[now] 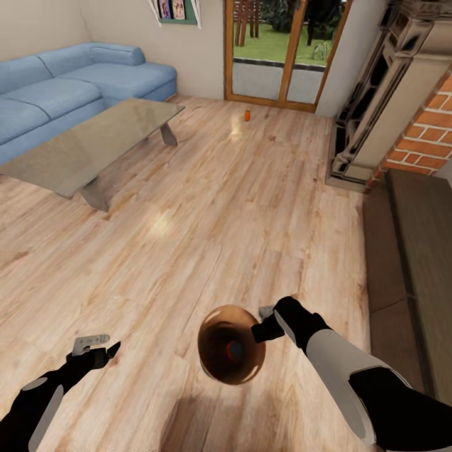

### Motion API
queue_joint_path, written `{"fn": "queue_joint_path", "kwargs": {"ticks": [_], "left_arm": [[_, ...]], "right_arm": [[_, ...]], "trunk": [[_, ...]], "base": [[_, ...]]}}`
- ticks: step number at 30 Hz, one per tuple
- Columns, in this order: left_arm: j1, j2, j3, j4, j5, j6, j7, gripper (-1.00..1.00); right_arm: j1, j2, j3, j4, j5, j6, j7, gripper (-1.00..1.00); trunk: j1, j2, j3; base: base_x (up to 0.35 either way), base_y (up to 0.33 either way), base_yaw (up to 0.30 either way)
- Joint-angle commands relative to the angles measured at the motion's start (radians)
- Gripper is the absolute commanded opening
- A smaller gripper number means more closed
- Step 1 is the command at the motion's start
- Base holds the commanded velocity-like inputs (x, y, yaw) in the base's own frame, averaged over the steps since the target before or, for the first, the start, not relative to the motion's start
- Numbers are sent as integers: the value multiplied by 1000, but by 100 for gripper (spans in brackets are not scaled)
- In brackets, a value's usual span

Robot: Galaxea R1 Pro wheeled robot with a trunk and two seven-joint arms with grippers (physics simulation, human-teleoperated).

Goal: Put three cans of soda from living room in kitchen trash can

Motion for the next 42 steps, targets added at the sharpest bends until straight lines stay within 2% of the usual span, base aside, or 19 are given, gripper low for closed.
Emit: {"fn": "queue_joint_path", "kwargs": {"ticks": [1, 6, 14, 23, 42], "left_arm": [[0, 0, 0, 0, 0, 0, 0, 100], [0, 0, 0, 0, 0, 0, -1, 100], [0, -1, 0, 4, 4, -3, -7, 100], [0, -2, 0, 8, 4, -1, -9, 100], [-1, -2, 0, 8, 3, 3, -9, 100]], "right_arm": [[0, 1, -4, 0, -24, 4, 4, -100], [0, 4, -4, 0, -24, 4, 4, -100], [1, 4, -3, 0, -24, 4, 5, -100], [1, 11, -3, 0, -24, 3, 4, -100], [3, 21, -3, 0, -24, 3, 3, -100]], "trunk": [[-4, 7, 4], [-23, 42, 21], [-23, 42, 24], [-23, 42, 31], [-23, 42, 59]], "base": [[0, 0, 254], [0, 0, 254], [46, 10, 254], [282, 80, 199], [305, 138, 51]]}}
